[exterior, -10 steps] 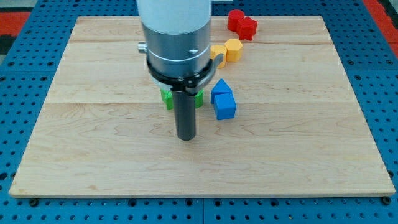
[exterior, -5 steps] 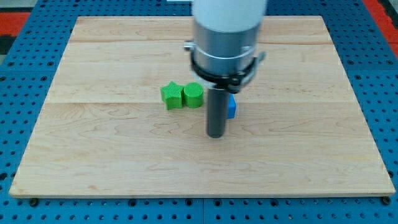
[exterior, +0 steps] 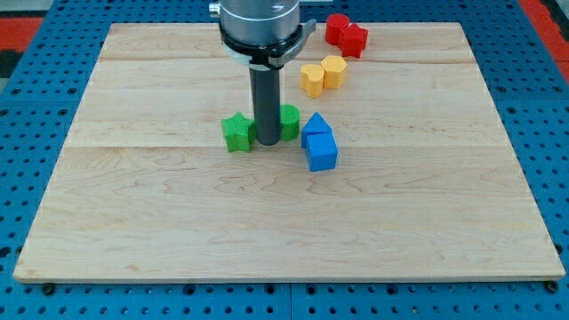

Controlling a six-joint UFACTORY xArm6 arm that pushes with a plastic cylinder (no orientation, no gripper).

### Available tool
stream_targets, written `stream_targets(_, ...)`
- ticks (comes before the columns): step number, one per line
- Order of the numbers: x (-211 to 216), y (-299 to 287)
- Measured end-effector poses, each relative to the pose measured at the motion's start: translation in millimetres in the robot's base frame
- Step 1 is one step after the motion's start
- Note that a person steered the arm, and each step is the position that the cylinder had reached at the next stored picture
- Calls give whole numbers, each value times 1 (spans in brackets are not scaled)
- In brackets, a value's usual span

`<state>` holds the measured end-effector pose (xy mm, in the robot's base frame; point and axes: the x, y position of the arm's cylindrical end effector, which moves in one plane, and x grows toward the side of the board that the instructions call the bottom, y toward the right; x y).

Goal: Separate the green stargreen circle and place the green circle beside the yellow heart

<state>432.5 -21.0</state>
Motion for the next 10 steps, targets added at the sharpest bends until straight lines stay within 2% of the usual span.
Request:
stream_targets(3, 4, 65)
stream_targets(4, -4, 44)
stream_targets(5, -21, -3)
stream_targets(7, -89, -27)
stream_targets(8, -101, -29)
stream_targets(10, -75, -26)
